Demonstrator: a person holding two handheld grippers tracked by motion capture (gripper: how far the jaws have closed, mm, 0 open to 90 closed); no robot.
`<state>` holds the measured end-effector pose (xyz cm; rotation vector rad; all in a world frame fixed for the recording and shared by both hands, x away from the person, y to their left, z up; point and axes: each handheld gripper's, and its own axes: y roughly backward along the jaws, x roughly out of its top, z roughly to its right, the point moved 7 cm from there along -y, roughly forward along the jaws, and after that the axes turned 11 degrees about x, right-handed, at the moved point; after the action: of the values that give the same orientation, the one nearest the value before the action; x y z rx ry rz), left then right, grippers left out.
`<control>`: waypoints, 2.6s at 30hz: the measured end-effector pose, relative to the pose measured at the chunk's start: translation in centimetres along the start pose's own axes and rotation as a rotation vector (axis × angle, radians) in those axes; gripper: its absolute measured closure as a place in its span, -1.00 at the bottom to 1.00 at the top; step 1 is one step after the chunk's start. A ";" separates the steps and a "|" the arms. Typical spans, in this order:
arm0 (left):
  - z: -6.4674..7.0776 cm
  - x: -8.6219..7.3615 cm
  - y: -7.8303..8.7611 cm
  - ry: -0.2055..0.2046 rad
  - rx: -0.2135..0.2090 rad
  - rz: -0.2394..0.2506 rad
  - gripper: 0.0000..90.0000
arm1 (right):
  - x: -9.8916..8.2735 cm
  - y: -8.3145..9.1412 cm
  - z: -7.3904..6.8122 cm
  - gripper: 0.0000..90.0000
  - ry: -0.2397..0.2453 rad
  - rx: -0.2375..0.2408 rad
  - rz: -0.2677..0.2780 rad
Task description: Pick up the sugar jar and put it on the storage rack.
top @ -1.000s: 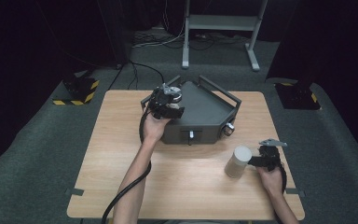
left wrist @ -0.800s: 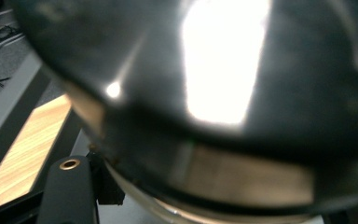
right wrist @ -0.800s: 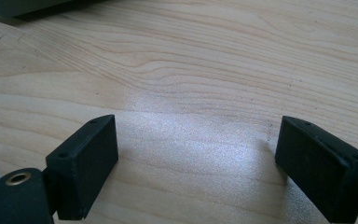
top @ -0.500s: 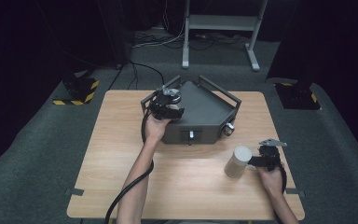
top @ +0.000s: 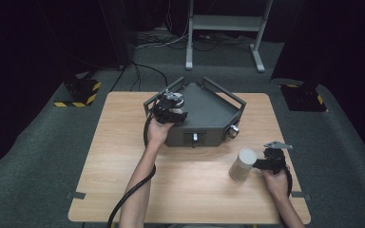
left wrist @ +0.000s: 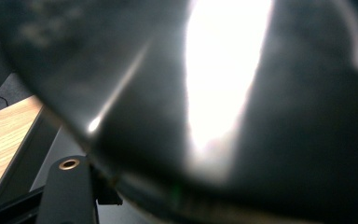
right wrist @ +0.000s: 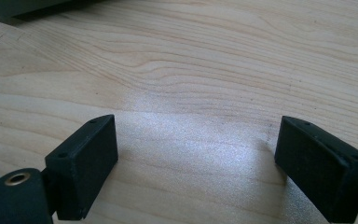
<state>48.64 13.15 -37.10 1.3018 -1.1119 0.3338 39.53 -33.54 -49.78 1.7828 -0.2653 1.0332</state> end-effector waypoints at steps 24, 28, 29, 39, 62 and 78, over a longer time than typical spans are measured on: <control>-1.5 -3.7 4.7 0.084 0.028 0.078 -0.95 | 0.0 0.0 0.0 -0.72 -0.001 0.002 0.000; -0.9 -5.3 5.5 0.041 0.043 0.075 -0.94 | 0.0 0.0 0.0 -0.72 0.000 0.001 0.000; -0.8 -5.7 5.7 0.033 0.040 0.078 -0.94 | 0.0 0.0 0.0 -0.72 0.000 0.001 0.000; 0.3 -9.0 7.4 -0.001 -0.002 0.118 -0.91 | 0.0 0.0 0.0 -0.73 0.000 0.000 0.000; 3.1 -14.0 4.4 -0.013 -0.057 0.040 -0.91 | 0.0 0.0 0.0 -0.72 0.000 0.000 0.000; 4.2 -14.8 1.5 -0.015 -0.021 -0.030 -0.90 | 0.0 0.0 0.0 -0.73 0.000 0.000 0.000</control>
<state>38.46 15.39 -48.55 1.3034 -1.1053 0.2899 39.53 -33.54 -49.78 1.7829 -0.2651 1.0329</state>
